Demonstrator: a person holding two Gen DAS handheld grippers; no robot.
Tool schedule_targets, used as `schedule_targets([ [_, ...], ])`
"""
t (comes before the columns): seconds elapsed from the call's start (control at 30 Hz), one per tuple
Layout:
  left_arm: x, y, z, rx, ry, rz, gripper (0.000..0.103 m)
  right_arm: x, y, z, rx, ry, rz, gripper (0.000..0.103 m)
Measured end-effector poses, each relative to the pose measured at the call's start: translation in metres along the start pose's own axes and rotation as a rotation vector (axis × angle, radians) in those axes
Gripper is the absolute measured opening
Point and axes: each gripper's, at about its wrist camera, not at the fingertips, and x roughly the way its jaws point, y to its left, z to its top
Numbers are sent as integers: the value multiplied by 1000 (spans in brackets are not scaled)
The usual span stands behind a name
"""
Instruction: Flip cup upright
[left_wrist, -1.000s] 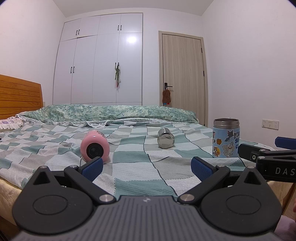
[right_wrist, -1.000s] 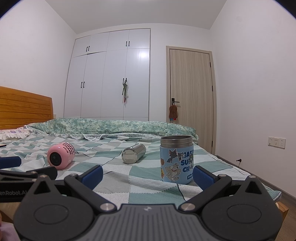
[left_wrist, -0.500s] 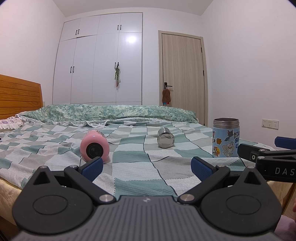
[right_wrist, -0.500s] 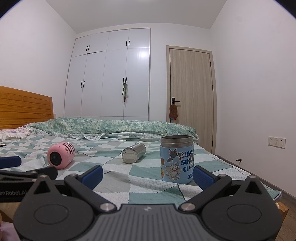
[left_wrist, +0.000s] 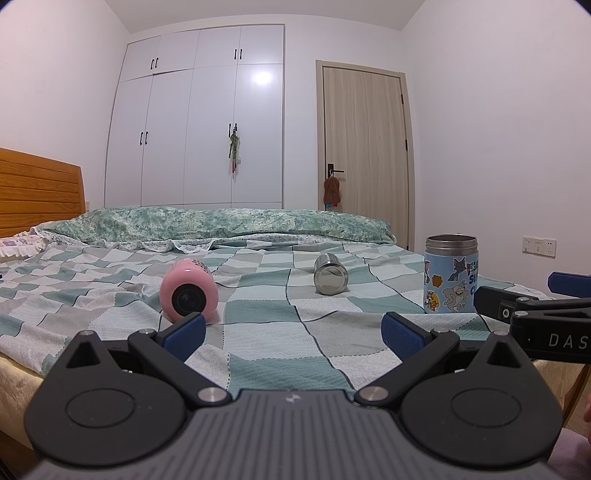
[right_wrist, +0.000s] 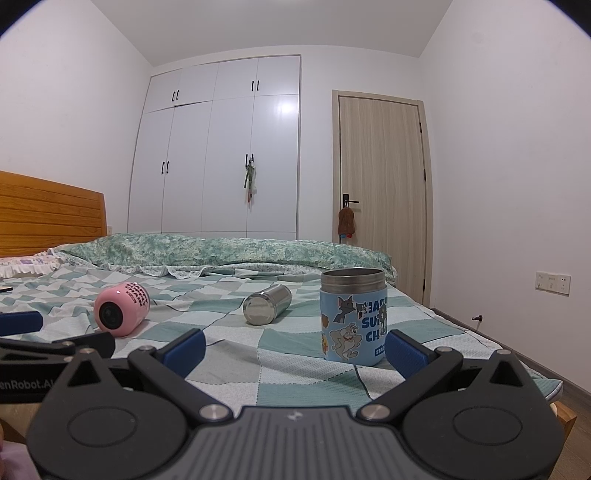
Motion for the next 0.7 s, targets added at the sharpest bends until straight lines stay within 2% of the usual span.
schedule_targets([
  [0.37, 1, 0, 1, 1, 9, 2, 103, 2, 0, 1, -6, 8, 1, 103],
  [0.53, 8, 10, 15, -32, 48, -20, 103, 6, 4, 11, -30, -2, 47, 103],
  [0.7, 16, 19, 32, -16, 31, -8, 103, 26, 6, 30, -36, -23, 88, 103],
])
